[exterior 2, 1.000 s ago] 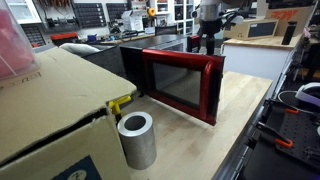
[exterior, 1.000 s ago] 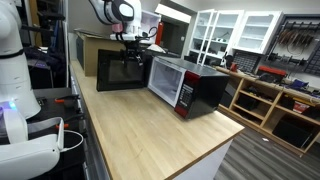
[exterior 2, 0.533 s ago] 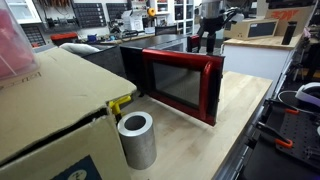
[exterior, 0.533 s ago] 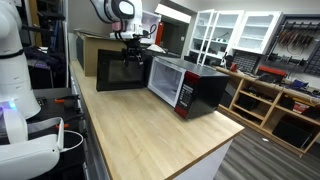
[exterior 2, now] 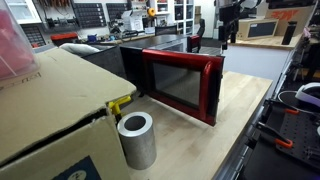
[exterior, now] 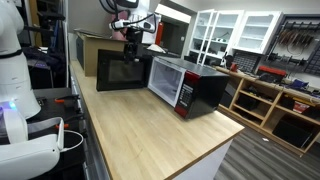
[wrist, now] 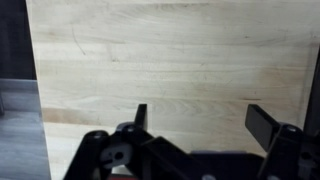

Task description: Open the microwave

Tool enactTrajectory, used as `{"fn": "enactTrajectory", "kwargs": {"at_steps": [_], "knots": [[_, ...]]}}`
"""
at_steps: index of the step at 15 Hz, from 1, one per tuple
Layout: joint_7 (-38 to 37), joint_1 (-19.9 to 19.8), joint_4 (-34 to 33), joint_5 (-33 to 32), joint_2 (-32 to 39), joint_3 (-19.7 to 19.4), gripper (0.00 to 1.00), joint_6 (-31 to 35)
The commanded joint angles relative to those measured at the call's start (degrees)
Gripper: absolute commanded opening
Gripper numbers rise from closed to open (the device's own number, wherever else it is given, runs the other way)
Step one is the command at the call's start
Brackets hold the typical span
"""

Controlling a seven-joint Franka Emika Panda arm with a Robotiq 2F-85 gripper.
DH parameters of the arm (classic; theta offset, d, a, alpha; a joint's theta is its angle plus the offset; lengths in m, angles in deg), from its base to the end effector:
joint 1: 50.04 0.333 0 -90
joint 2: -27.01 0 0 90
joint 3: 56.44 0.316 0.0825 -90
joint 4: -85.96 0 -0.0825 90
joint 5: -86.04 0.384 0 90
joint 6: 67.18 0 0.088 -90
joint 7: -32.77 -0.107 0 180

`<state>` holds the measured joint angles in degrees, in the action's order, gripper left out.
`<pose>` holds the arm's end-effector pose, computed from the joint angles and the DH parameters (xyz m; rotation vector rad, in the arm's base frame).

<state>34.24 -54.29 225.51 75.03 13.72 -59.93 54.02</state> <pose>0.4396 -0.0686 0.3849 2.9996 -0.0003 -0.1488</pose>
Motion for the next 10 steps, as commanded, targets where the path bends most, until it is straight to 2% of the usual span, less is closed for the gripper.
{"fn": "enactTrajectory", "kwargs": {"at_steps": [1,10], "knots": [[-3.13,-0.64,-3.35,1.34,0.06,-0.03,1.00,-7.47],[-3.05,-0.49,-9.63,1.96,-2.58,-0.30,1.00,-0.85]]}}
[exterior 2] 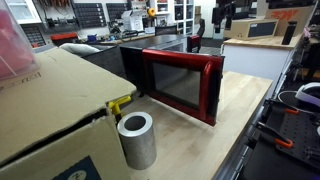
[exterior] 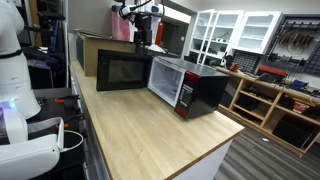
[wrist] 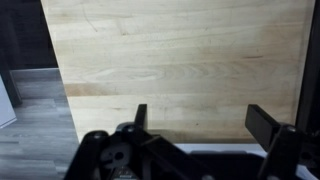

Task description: Open the microwave

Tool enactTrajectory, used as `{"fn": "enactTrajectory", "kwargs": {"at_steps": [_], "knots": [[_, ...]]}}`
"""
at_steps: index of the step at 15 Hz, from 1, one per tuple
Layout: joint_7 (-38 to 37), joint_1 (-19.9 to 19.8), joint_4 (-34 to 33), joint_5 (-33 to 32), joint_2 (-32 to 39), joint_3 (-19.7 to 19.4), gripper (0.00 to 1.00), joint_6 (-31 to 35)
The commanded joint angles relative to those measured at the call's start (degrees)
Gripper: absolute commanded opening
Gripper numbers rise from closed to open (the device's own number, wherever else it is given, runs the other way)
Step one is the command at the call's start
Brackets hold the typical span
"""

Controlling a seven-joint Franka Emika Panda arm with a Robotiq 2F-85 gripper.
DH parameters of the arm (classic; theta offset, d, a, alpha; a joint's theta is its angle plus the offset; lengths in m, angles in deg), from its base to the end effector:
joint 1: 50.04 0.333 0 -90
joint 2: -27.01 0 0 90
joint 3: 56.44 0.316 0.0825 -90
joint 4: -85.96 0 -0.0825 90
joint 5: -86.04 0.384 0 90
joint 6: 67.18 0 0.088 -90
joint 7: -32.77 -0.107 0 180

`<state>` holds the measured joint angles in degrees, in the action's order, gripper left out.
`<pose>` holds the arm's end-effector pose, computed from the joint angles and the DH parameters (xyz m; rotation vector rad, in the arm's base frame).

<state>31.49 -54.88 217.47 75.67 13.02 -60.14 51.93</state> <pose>0.4670 -0.0803 0.4511 2.9937 -0.1253 0.0283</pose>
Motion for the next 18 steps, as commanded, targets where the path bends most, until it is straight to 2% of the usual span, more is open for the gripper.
{"fn": "enactTrajectory", "kwargs": {"at_steps": [1,7,8,9,18], "knots": [[-0.10,0.17,-2.09,1.89,-2.61,-0.17,1.00,1.63],[1.45,0.84,-3.81,6.86,-8.01,-0.53,1.00,1.07],[1.61,0.92,-4.54,8.18,-8.07,-0.76,1.00,-2.46],[0.24,0.26,-3.78,6.06,-7.09,0.03,1.00,0.62],[0.25,0.26,-3.65,6.25,-7.10,0.02,1.00,0.25]]}}
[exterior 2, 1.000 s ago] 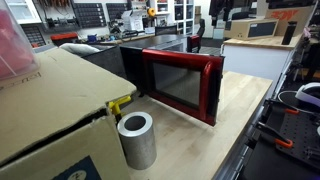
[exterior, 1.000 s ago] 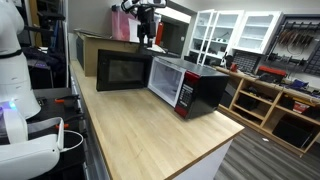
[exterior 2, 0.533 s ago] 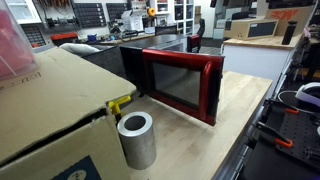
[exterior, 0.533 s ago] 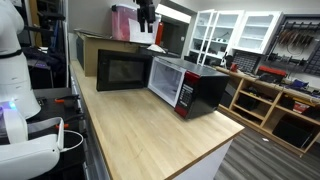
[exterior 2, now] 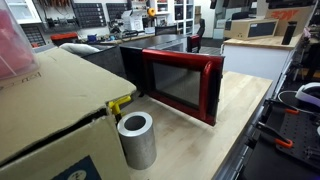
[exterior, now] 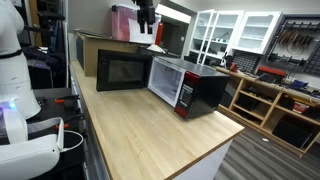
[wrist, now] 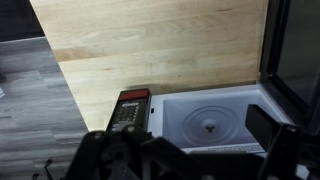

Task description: Open the microwave

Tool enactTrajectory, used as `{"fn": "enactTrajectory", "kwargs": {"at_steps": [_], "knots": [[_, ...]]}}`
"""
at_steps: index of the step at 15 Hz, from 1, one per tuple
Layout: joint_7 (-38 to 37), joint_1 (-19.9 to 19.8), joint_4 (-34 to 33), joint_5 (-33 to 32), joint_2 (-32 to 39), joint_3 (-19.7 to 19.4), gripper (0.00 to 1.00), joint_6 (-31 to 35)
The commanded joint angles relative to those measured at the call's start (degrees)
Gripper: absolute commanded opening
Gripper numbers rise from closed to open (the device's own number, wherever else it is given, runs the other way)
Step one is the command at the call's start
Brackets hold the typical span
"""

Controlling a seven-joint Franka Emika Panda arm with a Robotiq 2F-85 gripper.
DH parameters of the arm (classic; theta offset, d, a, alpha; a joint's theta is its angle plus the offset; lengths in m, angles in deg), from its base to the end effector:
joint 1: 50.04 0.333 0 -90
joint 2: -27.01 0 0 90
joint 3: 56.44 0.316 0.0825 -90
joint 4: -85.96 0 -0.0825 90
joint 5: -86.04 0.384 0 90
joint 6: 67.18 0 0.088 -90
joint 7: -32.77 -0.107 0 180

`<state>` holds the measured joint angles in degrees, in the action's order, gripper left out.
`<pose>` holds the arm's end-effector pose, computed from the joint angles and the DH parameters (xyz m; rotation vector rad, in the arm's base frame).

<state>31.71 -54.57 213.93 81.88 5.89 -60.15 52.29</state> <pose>0.4583 -0.0729 0.5396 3.0601 -0.2019 0.3337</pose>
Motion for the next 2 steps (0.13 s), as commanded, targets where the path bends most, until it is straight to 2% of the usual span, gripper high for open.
{"fn": "enactTrajectory", "kwargs": {"at_steps": [1,2], "knots": [[0.03,-0.05,-0.10,0.03,0.03,0.03,1.00,-0.11],[0.03,-0.05,-0.10,0.03,0.04,0.03,1.00,-0.11]]}}
